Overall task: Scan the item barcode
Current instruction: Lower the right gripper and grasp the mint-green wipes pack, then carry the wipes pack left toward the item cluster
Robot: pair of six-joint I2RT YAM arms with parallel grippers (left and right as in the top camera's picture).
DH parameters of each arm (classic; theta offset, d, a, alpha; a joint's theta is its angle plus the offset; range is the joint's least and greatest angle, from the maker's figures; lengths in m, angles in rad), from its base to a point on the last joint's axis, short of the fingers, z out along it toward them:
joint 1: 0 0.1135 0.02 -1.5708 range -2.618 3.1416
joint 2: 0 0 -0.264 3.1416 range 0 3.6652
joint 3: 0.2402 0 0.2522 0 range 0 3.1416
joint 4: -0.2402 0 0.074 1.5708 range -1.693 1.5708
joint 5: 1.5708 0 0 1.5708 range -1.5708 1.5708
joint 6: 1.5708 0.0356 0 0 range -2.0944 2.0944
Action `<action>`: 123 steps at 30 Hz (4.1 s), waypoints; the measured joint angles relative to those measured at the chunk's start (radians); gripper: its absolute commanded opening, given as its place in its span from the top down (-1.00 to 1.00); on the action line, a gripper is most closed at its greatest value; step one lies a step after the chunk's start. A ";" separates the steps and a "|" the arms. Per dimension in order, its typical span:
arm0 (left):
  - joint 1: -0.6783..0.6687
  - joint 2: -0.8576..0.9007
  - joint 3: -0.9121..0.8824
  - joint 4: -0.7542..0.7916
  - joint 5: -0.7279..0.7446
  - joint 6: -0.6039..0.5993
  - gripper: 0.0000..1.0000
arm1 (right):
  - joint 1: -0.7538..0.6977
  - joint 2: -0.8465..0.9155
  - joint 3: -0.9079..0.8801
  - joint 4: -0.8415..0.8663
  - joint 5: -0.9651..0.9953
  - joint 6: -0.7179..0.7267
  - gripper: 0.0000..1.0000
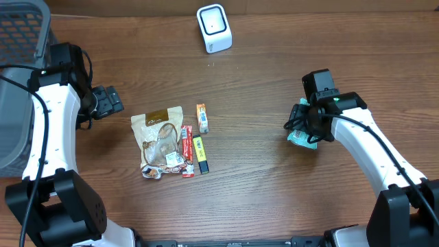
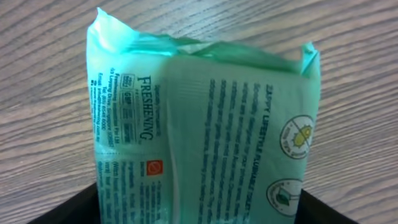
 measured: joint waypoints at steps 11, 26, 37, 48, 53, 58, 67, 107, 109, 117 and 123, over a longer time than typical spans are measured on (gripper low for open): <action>0.000 0.000 0.000 0.000 0.000 0.000 -1.00 | 0.000 0.000 0.069 -0.057 -0.006 -0.019 -0.54; 0.000 0.000 0.000 0.000 0.000 0.000 -1.00 | 0.000 0.000 0.092 -0.086 -0.031 -0.027 -0.15; 0.000 0.000 0.000 0.000 0.000 0.000 -1.00 | 0.010 0.000 0.108 -0.083 -0.194 -0.045 -0.10; 0.000 0.000 0.000 0.000 0.000 0.000 -1.00 | 0.208 0.000 0.109 -0.053 -0.224 -0.011 -0.10; 0.000 0.000 0.000 0.000 0.000 0.000 -1.00 | 0.281 0.000 0.109 -0.021 -0.196 0.060 -0.09; 0.000 0.000 0.000 0.000 0.000 0.000 -1.00 | 0.315 0.000 0.109 -0.001 -0.174 0.111 -0.09; 0.000 0.000 0.000 0.000 0.000 0.000 -1.00 | 0.335 0.000 0.109 0.027 -0.146 0.131 -0.13; 0.000 0.000 0.000 0.000 0.000 0.000 -0.99 | 0.353 0.220 -0.002 0.151 -0.137 0.077 -0.15; 0.000 0.000 0.000 0.000 0.000 0.000 -1.00 | 0.362 0.220 -0.002 0.159 -0.137 0.076 -0.22; 0.000 0.000 0.000 0.000 0.000 0.000 -0.99 | 0.398 0.220 0.005 0.153 -0.112 0.060 -0.41; 0.000 0.000 0.000 0.000 0.000 0.000 -1.00 | 0.389 0.223 0.169 -0.007 -0.094 0.034 -0.45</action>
